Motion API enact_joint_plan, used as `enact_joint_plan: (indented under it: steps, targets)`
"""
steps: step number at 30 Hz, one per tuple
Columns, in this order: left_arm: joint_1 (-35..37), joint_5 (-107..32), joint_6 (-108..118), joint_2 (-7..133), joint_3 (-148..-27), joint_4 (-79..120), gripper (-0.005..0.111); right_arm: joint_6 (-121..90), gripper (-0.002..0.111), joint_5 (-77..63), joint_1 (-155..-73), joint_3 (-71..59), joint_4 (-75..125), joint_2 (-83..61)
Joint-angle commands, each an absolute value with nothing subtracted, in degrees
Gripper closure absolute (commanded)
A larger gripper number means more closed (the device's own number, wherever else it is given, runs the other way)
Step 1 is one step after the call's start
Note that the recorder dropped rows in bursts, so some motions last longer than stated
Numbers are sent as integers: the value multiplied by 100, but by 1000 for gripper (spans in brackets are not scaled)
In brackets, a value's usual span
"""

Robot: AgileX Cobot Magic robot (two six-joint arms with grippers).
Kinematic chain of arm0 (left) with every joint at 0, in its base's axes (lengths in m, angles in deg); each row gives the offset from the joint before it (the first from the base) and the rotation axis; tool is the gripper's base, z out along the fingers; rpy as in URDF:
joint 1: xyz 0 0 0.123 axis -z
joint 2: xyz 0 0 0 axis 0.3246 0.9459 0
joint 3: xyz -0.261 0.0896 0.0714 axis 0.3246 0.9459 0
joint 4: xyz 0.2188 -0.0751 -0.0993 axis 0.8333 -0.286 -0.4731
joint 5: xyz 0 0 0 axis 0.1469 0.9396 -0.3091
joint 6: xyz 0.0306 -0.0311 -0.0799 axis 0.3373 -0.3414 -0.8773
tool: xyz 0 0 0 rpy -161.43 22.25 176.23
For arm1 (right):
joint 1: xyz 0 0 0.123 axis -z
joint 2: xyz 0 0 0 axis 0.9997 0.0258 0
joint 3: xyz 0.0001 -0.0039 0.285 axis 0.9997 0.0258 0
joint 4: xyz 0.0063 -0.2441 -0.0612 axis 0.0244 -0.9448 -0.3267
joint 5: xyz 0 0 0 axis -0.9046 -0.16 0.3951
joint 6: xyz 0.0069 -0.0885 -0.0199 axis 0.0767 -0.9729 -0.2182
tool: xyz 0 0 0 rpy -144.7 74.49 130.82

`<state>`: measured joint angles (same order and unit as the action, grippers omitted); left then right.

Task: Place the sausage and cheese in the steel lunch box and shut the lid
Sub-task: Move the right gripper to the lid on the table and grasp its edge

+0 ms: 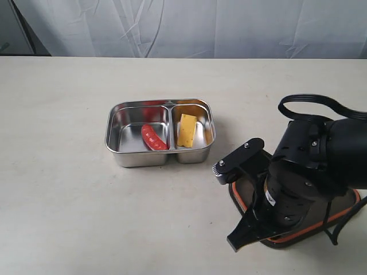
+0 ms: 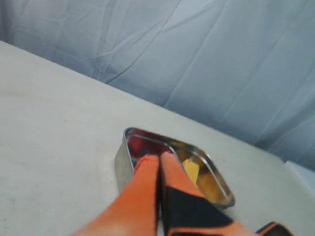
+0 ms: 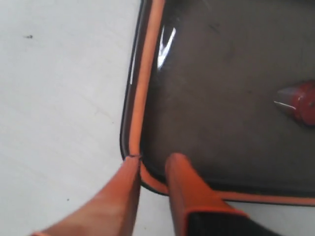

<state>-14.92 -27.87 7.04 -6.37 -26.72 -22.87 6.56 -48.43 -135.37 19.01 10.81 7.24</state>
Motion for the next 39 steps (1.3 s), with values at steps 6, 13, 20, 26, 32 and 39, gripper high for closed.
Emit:
enact_joint_plan:
  steps: [6, 13, 20, 26, 32, 39]
  targets:
    - [-1478, -2878, 684, -673, -2650, -3844, 107, 673, 43, -4703, -13526, 1926, 1115, 695]
    - [-1478, -1805, 676, -673, -2650, -4502, 107, 673, 43, -4575, -13526, 1926, 1029, 775]
    - [-1478, -1496, 771, -673, -2650, -5147, 107, 730, 43, -4328, -13526, 1926, 830, 1273]
    - [-1478, -1496, 915, -673, -2650, -5979, 107, 924, 48, -4251, -13526, 1926, 805, 1591]
    - [-1478, -1496, 1111, -673, -2650, -5923, 107, 924, 73, -4195, -13526, 1926, 805, 1845]
    - [-1478, -1506, 1188, -673, -2650, -5923, 107, 924, 109, -4208, -13526, 1926, 900, 2006]
